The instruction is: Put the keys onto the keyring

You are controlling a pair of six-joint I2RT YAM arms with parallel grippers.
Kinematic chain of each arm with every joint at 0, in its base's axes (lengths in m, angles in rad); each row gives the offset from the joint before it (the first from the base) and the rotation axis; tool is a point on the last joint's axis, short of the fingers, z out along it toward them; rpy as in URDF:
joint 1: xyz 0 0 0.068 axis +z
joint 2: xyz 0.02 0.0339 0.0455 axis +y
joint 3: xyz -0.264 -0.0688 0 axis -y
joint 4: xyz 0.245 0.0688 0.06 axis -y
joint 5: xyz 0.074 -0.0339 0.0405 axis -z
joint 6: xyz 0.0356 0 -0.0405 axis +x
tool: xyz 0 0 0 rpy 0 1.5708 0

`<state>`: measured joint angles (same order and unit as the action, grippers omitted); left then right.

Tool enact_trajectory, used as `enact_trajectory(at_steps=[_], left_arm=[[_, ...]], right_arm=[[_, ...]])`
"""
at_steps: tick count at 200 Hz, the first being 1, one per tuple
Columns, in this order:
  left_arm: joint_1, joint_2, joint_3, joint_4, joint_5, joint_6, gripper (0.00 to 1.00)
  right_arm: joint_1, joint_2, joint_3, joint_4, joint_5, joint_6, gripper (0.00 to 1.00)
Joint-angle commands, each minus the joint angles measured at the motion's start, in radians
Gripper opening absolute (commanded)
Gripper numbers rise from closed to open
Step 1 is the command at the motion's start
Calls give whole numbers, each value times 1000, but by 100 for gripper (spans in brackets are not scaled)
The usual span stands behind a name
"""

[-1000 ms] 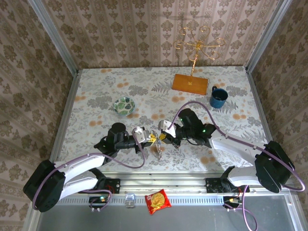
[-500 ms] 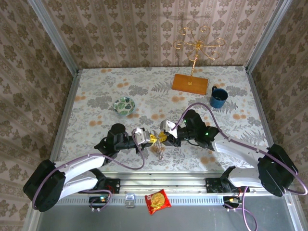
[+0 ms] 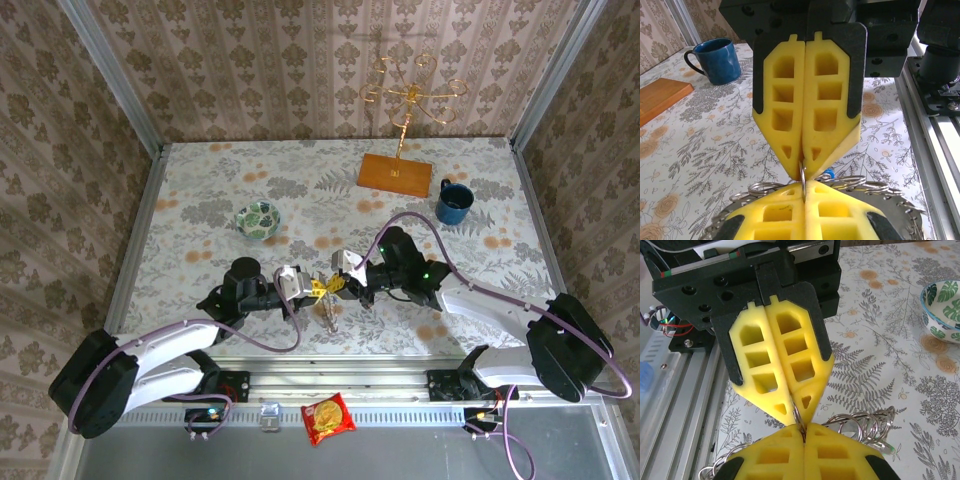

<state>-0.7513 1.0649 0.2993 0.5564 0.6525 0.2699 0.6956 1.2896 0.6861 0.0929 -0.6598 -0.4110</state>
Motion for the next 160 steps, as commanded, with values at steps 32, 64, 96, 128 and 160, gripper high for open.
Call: enact_trajectory(at_steps=[32,64,96,128,160], left_arm=[[-6,-31,63,-124,-51,54,28],[-9,-31,98,-212,-59,93,23],[-11,-28,115,-218,-52,94,23],[-12,-23,131,-237,-39,105,15],[-13,-28,132,-248,-34,113,0]], right_arm=[[5,1,134,-261,53,-149,0],[29,25,204,-382,108,-218,0],[70,67,275,-472,179,-273,0],[104,96,333,-535,216,-309,0],[81,53,289,-441,167,-243,5]])
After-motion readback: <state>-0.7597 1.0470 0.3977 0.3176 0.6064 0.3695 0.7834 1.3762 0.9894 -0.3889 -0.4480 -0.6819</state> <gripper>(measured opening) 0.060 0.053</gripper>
